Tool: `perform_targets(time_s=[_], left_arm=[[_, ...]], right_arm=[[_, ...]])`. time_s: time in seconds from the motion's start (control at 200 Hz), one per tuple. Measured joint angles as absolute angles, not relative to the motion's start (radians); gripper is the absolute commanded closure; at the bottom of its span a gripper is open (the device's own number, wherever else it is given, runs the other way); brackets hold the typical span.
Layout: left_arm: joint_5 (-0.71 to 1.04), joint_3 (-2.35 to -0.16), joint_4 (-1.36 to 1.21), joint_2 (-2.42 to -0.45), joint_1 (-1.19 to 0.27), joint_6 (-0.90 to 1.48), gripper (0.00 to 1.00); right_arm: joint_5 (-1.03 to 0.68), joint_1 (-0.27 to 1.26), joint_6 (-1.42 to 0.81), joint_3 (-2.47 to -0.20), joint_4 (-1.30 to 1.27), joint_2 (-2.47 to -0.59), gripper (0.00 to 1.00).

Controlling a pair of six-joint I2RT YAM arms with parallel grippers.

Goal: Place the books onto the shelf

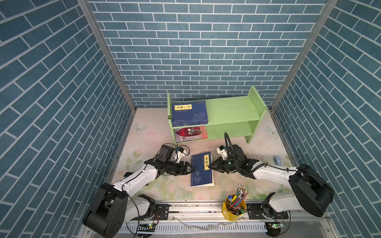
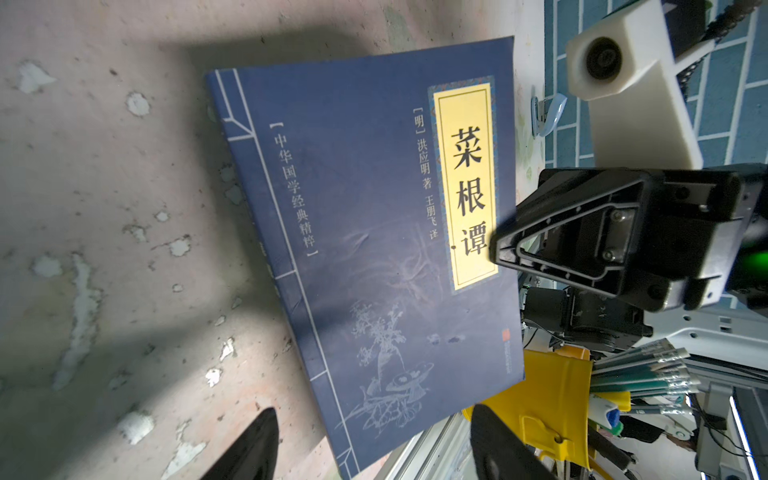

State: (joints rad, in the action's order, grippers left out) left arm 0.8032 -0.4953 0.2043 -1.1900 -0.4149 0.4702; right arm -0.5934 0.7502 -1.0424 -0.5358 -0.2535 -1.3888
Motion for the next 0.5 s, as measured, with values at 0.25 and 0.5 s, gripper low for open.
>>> perform_targets(time_s=[0.25,0.5], left_arm=[[0.856,-0.474,0.146,-1.193,-0.398,0.503,0.17],[0.938,-0.469,0.047,-1.222,-0.396,0.58,0.09]], right_arm=[[-0.633,0.734,-1.043,-0.536,-0.255,-1.346,1.0],[-0.685,0.73,-1.051,-0.536,-0.307,-1.323,1.0]])
